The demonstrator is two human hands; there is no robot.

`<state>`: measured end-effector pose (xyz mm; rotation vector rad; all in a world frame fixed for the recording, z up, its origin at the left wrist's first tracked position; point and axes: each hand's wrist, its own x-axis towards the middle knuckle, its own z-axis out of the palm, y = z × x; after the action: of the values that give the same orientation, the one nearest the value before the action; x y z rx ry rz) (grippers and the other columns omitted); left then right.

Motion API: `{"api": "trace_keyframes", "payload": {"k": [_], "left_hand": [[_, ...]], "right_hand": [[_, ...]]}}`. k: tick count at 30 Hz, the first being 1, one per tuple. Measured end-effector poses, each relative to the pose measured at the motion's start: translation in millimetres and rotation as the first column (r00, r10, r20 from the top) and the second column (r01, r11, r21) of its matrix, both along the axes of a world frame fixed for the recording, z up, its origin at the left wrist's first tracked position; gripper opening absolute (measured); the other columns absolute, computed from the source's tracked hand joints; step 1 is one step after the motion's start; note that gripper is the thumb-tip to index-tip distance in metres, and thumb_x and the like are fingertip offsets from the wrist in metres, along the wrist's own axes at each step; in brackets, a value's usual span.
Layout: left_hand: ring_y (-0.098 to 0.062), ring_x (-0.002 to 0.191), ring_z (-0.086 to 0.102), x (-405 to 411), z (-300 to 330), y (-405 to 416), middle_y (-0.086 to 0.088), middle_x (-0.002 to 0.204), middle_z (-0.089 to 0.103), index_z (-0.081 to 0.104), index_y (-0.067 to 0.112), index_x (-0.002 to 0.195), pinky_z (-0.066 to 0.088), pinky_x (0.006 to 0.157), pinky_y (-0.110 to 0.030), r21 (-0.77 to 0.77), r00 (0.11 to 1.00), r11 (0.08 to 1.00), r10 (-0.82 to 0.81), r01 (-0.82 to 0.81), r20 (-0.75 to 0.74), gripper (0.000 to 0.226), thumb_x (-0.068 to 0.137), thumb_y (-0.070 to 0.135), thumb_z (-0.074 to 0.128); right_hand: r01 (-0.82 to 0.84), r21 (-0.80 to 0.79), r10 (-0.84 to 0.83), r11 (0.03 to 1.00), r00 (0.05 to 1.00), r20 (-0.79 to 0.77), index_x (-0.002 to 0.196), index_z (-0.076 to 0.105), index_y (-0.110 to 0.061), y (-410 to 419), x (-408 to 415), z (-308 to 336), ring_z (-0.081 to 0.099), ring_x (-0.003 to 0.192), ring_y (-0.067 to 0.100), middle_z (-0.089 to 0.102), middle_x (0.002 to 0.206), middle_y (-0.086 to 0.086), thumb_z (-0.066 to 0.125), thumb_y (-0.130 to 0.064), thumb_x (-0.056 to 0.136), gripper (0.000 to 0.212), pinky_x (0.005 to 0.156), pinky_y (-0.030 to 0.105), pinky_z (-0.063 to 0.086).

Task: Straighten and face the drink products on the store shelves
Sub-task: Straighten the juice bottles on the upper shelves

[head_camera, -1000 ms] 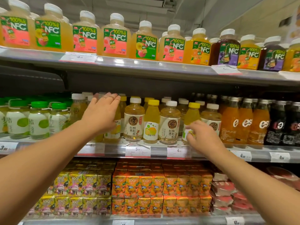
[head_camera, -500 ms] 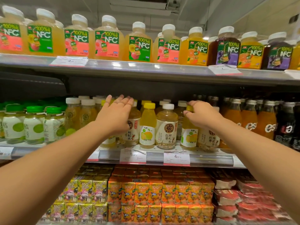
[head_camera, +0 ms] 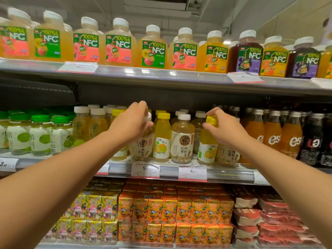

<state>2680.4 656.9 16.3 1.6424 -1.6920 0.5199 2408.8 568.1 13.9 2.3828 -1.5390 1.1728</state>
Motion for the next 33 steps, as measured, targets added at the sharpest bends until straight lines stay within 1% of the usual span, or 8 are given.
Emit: {"api": "trace_keyframes", "payload": {"k": [2,4,7,11,16,19,24,33], "left_hand": [[-0.020,0.097,0.057,0.8,3.3,4.6,-0.005,0.121,0.052,0.044,0.021,0.127,0.043,0.070,-0.024,0.066,0.999,0.997,-0.029,0.030,-0.026,0.044,0.090,0.035,0.064],[-0.024,0.108,0.056,2.8,7.0,10.6,-0.009,0.129,0.051,0.041,0.019,0.136,0.043,0.078,-0.026,0.135,1.000,0.991,-0.021,0.023,-0.019,0.052,0.091,0.035,0.062],[-0.021,0.101,0.058,3.2,6.1,22.0,-0.008,0.122,0.060,0.043,0.020,0.132,0.046,0.076,-0.027,0.150,0.998,0.987,-0.052,0.057,-0.035,0.046,0.092,0.034,0.062],[-0.016,0.100,0.056,1.5,3.6,36.5,-0.001,0.121,0.060,0.048,0.023,0.128,0.045,0.077,-0.027,0.060,0.989,0.990,-0.118,0.124,-0.093,0.042,0.091,0.034,0.063],[-0.017,0.098,0.056,20.9,36.1,57.8,-0.002,0.120,0.061,0.056,0.026,0.125,0.049,0.083,-0.033,-0.086,0.935,0.981,-0.194,0.176,-0.298,0.041,0.087,0.036,0.068],[-0.016,0.096,0.057,35.0,43.5,76.0,-0.001,0.120,0.061,0.059,0.026,0.122,0.046,0.080,-0.030,-0.130,0.922,0.975,-0.212,0.178,-0.325,0.041,0.084,0.037,0.071],[-0.013,0.095,0.055,61.2,25.7,105.8,0.000,0.121,0.062,0.060,0.024,0.125,0.043,0.080,-0.027,-0.071,0.938,0.987,-0.162,0.147,-0.308,0.043,0.084,0.035,0.072],[-0.015,0.099,0.058,101.1,-5.3,134.5,0.000,0.119,0.062,0.059,0.023,0.128,0.051,0.084,-0.031,0.057,0.943,0.993,-0.079,0.103,-0.324,0.046,0.085,0.035,0.071]], "right_hand": [[0.007,-0.024,-0.007,1.000,1.000,0.023,0.139,0.038,-0.027,5.3,-1.9,-4.0,0.058,0.097,0.016,0.055,0.114,-0.005,0.059,-0.048,0.091,0.057,0.071,0.027,0.051],[0.019,-0.025,-0.018,1.000,0.999,0.042,0.137,0.043,-0.022,13.3,-3.6,-5.7,0.055,0.094,0.014,0.057,0.115,-0.002,0.059,-0.050,0.090,0.056,0.069,0.025,0.049],[0.018,0.002,-0.018,1.000,0.999,0.043,0.131,0.046,-0.021,29.1,-4.1,-4.4,0.058,0.090,0.015,0.056,0.105,-0.004,0.061,-0.049,0.088,0.054,0.070,0.033,0.057],[-0.043,-0.124,0.054,0.991,0.994,0.092,0.124,0.051,-0.023,55.1,-4.0,15.4,0.061,0.085,0.015,0.058,0.101,-0.005,0.065,-0.051,0.084,0.050,0.071,0.040,0.059],[-0.163,-0.256,0.202,0.953,0.970,0.138,0.116,0.056,-0.027,89.3,25.3,57.2,0.061,0.069,0.008,0.060,0.094,-0.009,0.067,-0.053,0.081,0.045,0.051,0.022,0.052],[-0.264,-0.216,0.302,0.940,0.938,0.171,0.111,0.056,-0.026,101.1,58.6,63.9,0.064,0.051,0.009,0.064,0.088,-0.003,0.068,-0.052,0.082,0.040,0.039,0.019,0.047],[-0.330,-0.111,0.346,0.938,0.915,0.209,0.109,0.055,-0.024,95.6,121.7,58.1,0.062,0.044,0.011,0.062,0.090,0.004,0.069,-0.049,0.084,0.039,0.037,0.019,0.044],[-0.234,0.046,0.225,0.971,0.963,0.147,0.120,0.052,-0.017,57.2,183.6,22.3,0.066,0.049,0.015,0.061,0.088,0.002,0.065,-0.049,0.087,0.047,0.041,0.024,0.051]]}}
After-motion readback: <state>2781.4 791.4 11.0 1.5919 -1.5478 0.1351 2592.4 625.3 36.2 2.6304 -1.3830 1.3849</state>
